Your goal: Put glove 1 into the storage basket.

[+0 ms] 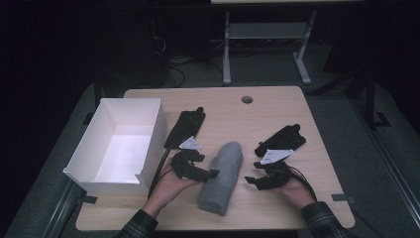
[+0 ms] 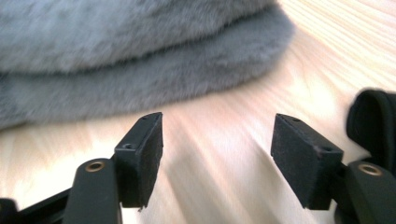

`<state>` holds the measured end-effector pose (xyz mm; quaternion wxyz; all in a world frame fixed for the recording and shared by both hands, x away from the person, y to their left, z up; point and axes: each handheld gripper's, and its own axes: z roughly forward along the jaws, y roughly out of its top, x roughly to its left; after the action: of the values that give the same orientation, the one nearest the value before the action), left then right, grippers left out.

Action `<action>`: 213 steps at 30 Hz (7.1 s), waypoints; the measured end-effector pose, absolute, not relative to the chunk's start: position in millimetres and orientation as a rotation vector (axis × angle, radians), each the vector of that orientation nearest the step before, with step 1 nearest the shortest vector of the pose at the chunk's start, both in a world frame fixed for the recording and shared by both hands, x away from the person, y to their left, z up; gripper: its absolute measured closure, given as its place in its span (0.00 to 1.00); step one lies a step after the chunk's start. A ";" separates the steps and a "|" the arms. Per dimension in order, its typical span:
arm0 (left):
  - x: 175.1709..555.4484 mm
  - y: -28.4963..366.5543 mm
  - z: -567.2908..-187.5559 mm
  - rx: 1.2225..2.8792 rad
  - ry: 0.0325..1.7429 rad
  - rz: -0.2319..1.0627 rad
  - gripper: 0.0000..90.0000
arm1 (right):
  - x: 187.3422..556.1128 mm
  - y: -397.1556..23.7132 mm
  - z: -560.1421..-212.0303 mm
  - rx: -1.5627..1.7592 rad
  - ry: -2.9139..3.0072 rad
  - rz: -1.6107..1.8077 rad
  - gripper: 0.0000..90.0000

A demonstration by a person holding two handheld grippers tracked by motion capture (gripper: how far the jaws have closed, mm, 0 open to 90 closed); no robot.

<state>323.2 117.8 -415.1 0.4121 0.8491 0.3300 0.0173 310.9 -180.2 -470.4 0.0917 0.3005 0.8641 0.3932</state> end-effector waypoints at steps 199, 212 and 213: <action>385.8 289.4 -312.2 2.047 1.156 0.326 0.16 | 293.1 -189.2 -480.8 0.816 2.586 1.137 0.18; 369.6 230.9 -302.1 2.058 1.020 0.311 0.16 | 293.4 -189.1 -480.9 0.818 2.585 1.136 0.17; 368.2 226.4 -302.9 2.056 1.012 0.307 0.16 | 293.5 -189.0 -480.9 0.820 2.585 1.133 0.17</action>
<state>368.2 226.4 -302.9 0.4027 0.8139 0.4007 0.1216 293.5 -189.0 -480.9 0.1010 0.2777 0.8749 0.3836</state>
